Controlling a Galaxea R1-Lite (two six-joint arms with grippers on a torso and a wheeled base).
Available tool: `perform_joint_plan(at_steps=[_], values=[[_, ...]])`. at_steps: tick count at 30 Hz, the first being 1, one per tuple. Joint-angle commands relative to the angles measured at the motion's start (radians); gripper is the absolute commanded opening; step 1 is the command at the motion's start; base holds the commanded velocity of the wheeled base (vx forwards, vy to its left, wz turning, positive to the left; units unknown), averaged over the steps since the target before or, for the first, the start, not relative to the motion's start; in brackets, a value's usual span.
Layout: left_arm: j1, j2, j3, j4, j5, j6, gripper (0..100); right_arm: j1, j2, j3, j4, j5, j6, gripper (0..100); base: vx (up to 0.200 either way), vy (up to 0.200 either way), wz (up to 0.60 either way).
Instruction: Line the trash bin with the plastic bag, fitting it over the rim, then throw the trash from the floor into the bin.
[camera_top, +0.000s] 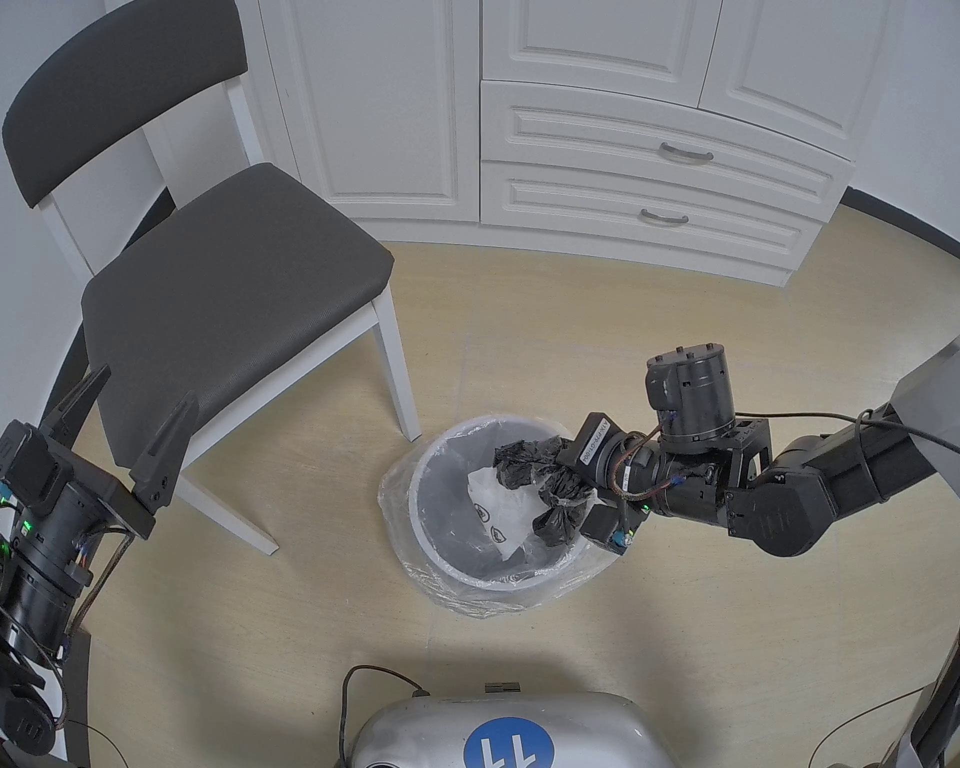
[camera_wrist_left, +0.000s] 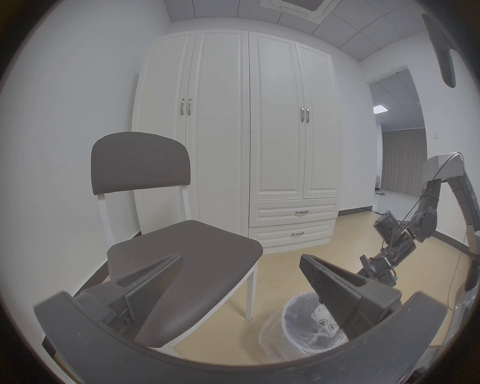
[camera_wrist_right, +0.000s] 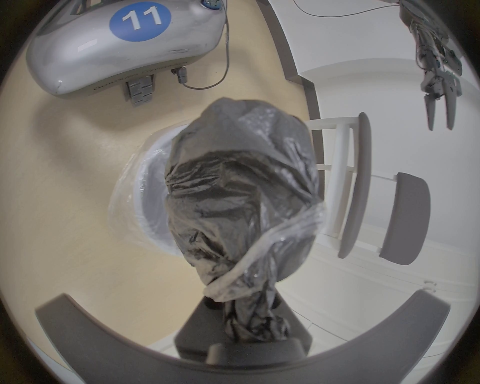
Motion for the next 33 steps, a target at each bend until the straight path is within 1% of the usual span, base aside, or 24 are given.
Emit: perform_joint_plan(at_steps=[1, 2, 8, 14, 18, 22, 26, 27, 28, 33], values=[[0.0, -0.019, 0.006, 0.001, -0.001, -0.001, 100, -0.031, 0.027, 0.019, -0.001, 0.001, 0.0, 0, 0.0, 0.0, 0.0], [0.0, -0.019, 0.006, 0.001, -0.001, -0.001, 100, -0.031, 0.027, 0.019, -0.001, 0.001, 0.0, 0, 0.0, 0.0, 0.0], [0.0, -0.014, 0.011, -0.001, -0.001, 0.001, 100, -0.086, 0.009, 0.086, -0.002, 0.012, 0.013, 0, 0.0, 0.0, 0.0], [0.0, -0.013, 0.012, -0.001, -0.001, 0.001, 100, -0.091, -0.068, 0.16, 0.007, 0.02, 0.014, 0, 0.0, 0.0, 0.0], [0.0, -0.013, 0.014, -0.001, -0.002, 0.001, 100, -0.086, -0.072, 0.172, -0.001, 0.018, 0.014, 0, 0.0, 0.0, 0.0], [-0.002, -0.013, 0.02, -0.001, -0.002, 0.002, 100, -0.077, -0.045, 0.134, -0.002, 0.01, 0.019, 0, 0.0, 0.0, 0.0], [-0.005, -0.002, 0.021, -0.001, -0.002, 0.002, 100, -0.042, 0.029, 0.037, -0.028, 0.009, 0.062, 0, 0.0, 0.0, 0.0], [-0.005, -0.002, 0.021, -0.001, -0.002, 0.002, 100, -0.042, 0.029, 0.037, -0.028, 0.009, 0.062, 0, 0.0, 0.0, 0.0], [-0.005, 0.003, 0.023, -0.001, -0.002, 0.002, 100, -0.026, 0.072, -0.007, -0.05, 0.007, 0.077, 0, 0.0, 0.0, 0.0], [-0.005, 0.016, 0.029, -0.001, -0.002, 0.004, 100, 0.003, 0.167, -0.105, -0.061, 0.007, 0.083, 0, 0.0, 0.0, 0.0]])
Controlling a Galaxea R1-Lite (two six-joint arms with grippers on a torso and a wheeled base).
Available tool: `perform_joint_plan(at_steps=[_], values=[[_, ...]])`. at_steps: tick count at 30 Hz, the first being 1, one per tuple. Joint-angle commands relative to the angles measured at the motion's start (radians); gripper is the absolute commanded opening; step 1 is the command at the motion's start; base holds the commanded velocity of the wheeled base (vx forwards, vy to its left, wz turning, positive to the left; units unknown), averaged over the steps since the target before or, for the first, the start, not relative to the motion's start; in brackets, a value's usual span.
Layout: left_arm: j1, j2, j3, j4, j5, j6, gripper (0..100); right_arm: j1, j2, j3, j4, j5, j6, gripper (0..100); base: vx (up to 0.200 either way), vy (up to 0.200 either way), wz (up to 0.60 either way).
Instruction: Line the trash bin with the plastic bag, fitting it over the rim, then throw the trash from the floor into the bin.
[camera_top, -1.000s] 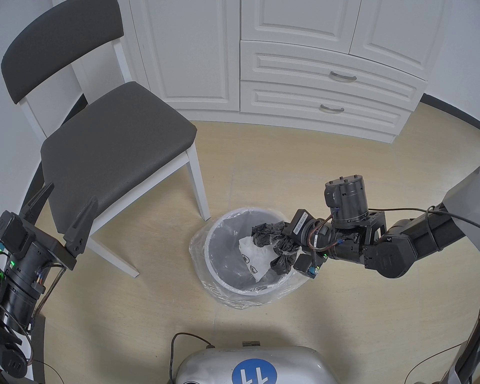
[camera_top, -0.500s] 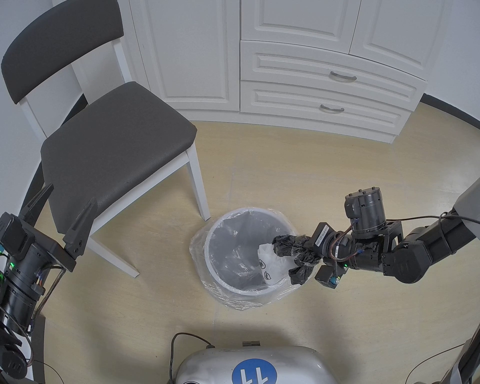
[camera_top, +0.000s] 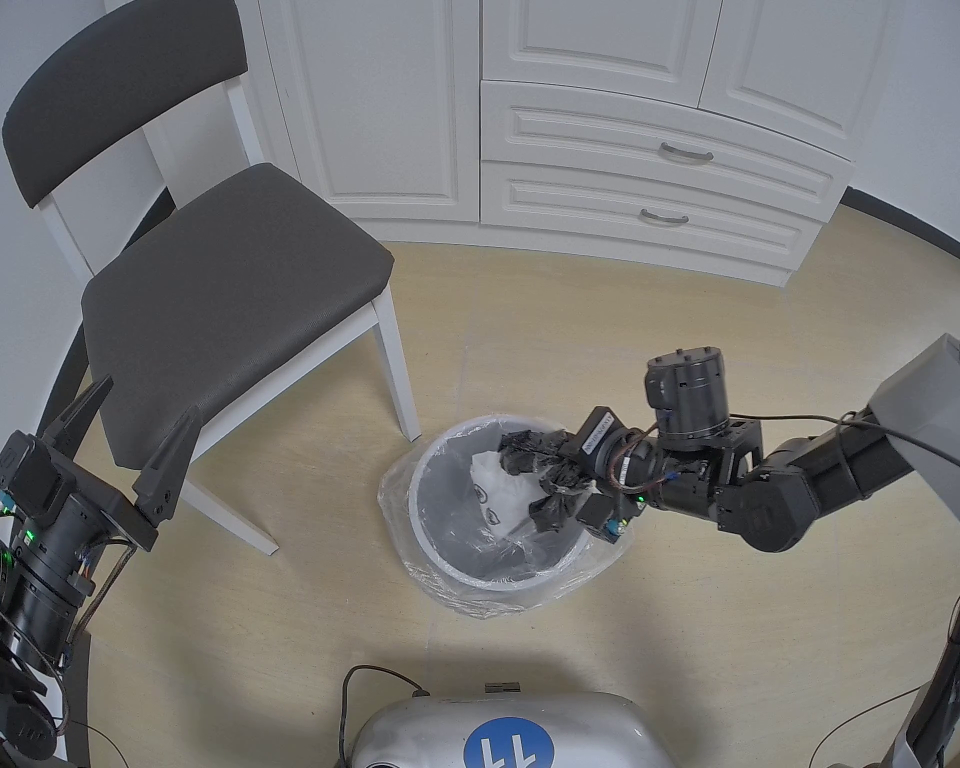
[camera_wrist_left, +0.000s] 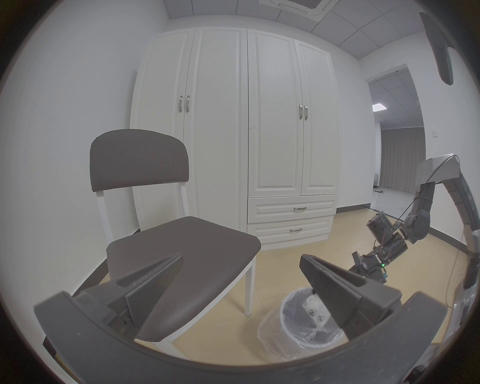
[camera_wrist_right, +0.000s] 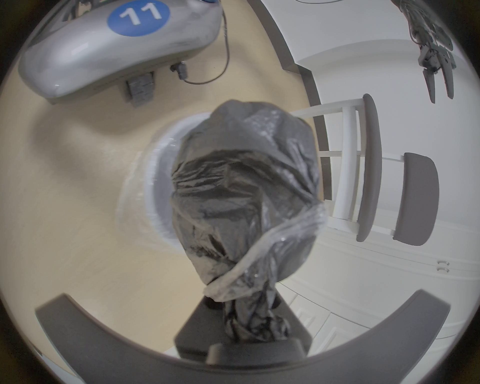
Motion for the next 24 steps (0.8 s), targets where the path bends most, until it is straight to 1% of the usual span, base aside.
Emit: perform_joint_plan(at_steps=[1, 15, 18, 21, 24], values=[[0.0, 0.021, 0.006, -0.001, 0.001, 0.001, 100, 0.041, 0.131, -0.1, -0.009, -0.001, 0.009, 0, 0.0, 0.0, 0.0], [0.003, 0.029, 0.004, -0.001, 0.001, -0.001, 100, 0.034, 0.152, -0.076, 0.003, -0.002, 0.011, 0, 0.0, 0.0, 0.0], [0.004, 0.029, 0.006, -0.001, 0.001, -0.002, 100, 0.021, 0.146, -0.056, 0.006, -0.004, 0.009, 0, 0.0, 0.0, 0.0], [0.004, 0.032, 0.006, -0.001, 0.002, -0.002, 100, -0.014, 0.119, 0.007, 0.019, -0.004, 0.009, 0, 0.0, 0.0, 0.0], [0.004, 0.036, 0.006, -0.001, 0.001, -0.002, 100, -0.035, 0.111, 0.012, 0.017, -0.005, 0.009, 0, 0.0, 0.0, 0.0]])
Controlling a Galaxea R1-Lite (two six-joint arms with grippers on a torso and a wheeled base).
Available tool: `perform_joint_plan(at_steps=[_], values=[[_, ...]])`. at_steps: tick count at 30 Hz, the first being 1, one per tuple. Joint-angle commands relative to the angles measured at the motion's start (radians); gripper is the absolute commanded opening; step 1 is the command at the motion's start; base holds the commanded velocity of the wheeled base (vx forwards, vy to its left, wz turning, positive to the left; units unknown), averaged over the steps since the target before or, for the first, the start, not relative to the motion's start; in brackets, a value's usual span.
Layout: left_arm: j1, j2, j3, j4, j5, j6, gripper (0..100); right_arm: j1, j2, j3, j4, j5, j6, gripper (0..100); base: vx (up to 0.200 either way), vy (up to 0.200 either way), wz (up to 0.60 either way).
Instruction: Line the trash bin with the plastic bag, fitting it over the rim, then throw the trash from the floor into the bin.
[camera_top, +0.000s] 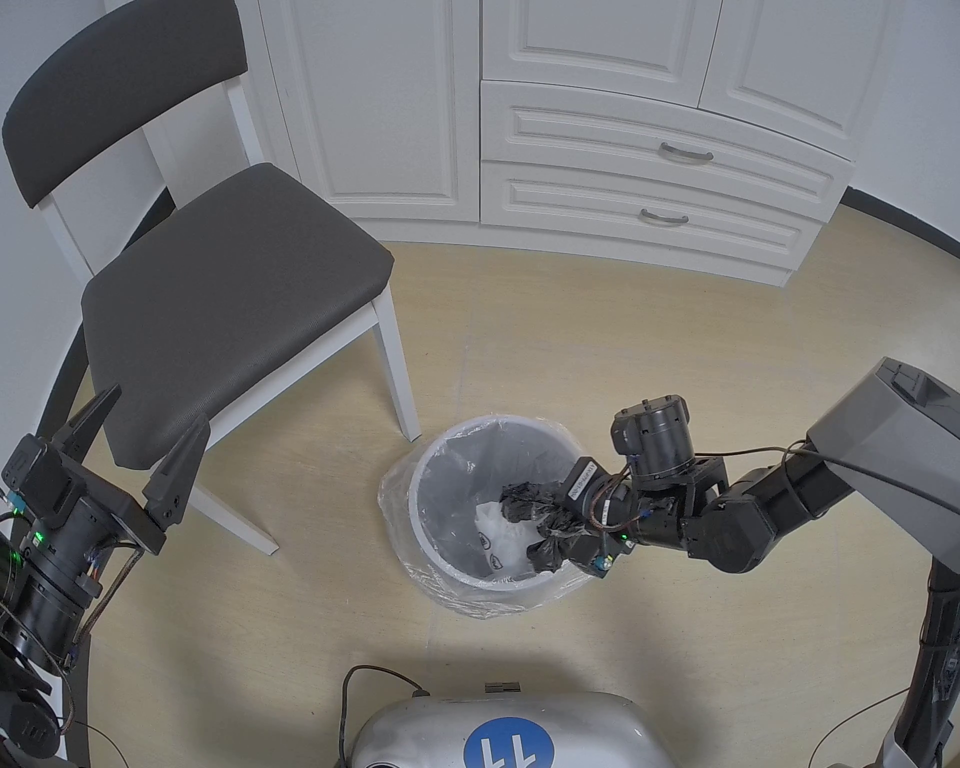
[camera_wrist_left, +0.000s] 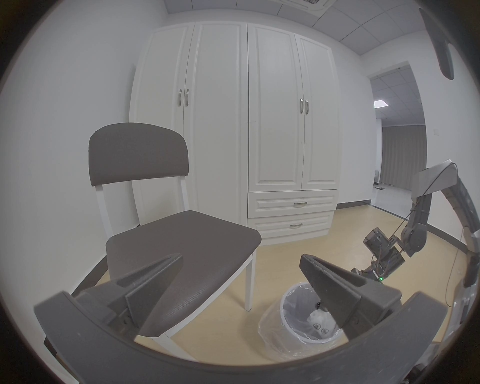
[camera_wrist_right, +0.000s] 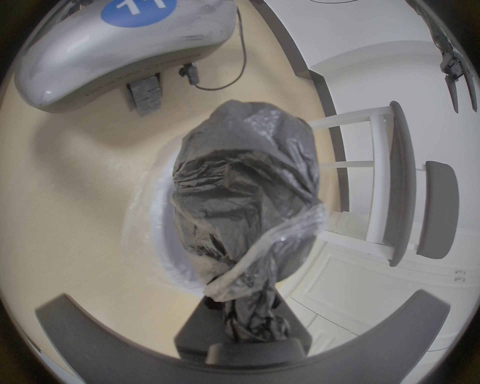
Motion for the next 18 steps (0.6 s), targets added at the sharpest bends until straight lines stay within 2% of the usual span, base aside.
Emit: perform_joint_plan(at_steps=[1, 7, 12, 18], values=[[0.0, 0.012, 0.0, -0.001, 0.002, 0.0, 100, -0.032, -0.024, 0.024, -0.002, -0.001, -0.001, 0, 0.0, 0.0, 0.0], [0.0, 0.02, 0.005, -0.001, 0.001, 0.0, 100, -0.047, -0.022, 0.004, -0.002, -0.006, -0.001, 0, 0.0, 0.0, 0.0], [0.0, 0.021, 0.005, -0.001, 0.001, 0.0, 100, 0.021, 0.008, -0.062, 0.0, -0.012, 0.008, 0, 0.0, 0.0, 0.0], [0.0, 0.024, 0.008, -0.001, 0.001, 0.0, 100, 0.061, 0.062, -0.123, 0.0, -0.018, 0.047, 0, 0.0, 0.0, 0.0]])
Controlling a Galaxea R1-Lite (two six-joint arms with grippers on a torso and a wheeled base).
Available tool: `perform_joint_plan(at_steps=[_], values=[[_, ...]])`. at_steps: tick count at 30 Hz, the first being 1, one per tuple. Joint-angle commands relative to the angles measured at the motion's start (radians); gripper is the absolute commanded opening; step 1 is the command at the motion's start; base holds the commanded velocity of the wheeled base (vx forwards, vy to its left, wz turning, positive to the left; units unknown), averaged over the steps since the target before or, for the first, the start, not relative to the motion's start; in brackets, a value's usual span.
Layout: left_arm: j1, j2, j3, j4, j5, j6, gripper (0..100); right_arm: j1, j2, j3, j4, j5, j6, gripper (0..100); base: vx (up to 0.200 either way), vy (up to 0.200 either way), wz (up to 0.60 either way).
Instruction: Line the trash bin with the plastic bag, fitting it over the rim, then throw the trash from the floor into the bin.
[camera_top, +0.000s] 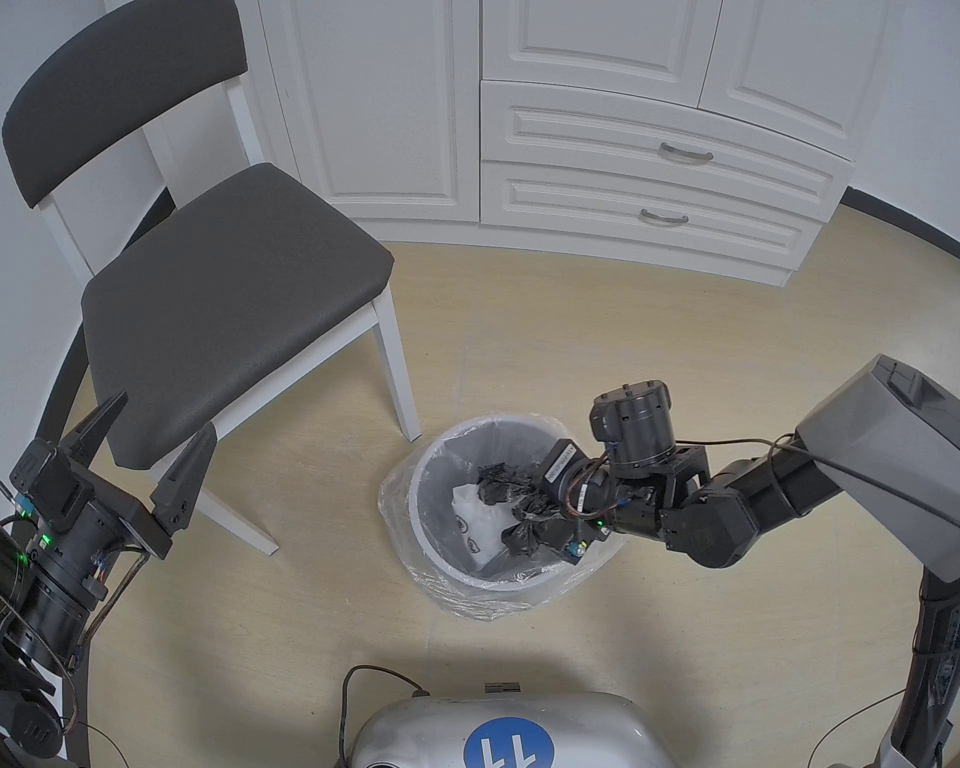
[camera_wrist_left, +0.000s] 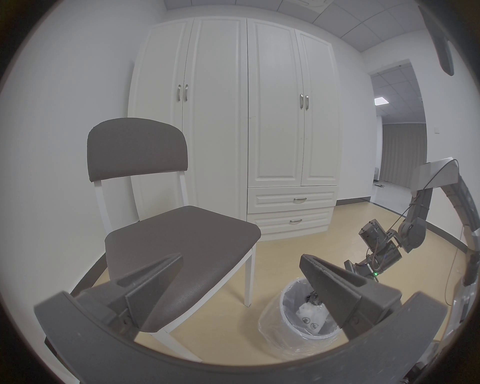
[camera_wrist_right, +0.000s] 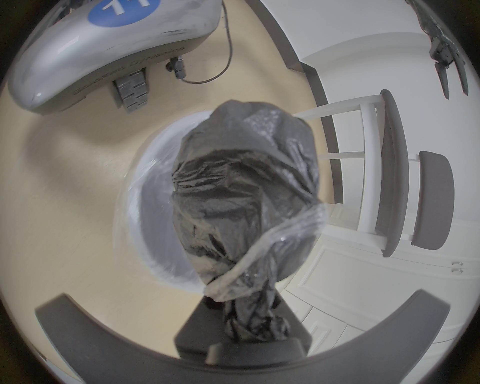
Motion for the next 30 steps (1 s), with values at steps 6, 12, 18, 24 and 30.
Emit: perform_joint_plan(at_steps=[6, 12, 18, 24, 30], values=[[0.0, 0.009, 0.002, -0.001, 0.0, 0.0, 100, 0.039, 0.091, -0.09, -0.004, 0.0, 0.008, 0, 0.0, 0.0, 0.0], [0.0, 0.013, 0.002, -0.001, 0.0, 0.0, 100, 0.08, 0.129, -0.172, -0.015, 0.0, 0.095, 0, 0.0, 0.0, 0.0], [0.001, 0.019, 0.005, -0.001, 0.0, 0.001, 100, 0.088, 0.12, -0.173, -0.005, -0.003, 0.109, 0, 0.0, 0.0, 0.0], [0.001, 0.019, 0.004, -0.001, 0.0, 0.001, 100, 0.05, 0.074, -0.066, -0.009, -0.006, 0.103, 0, 0.0, 0.0, 0.0], [0.001, 0.019, 0.004, -0.001, 0.0, 0.001, 100, 0.002, 0.049, -0.02, -0.016, -0.06, 0.075, 0, 0.0, 0.0, 0.0]])
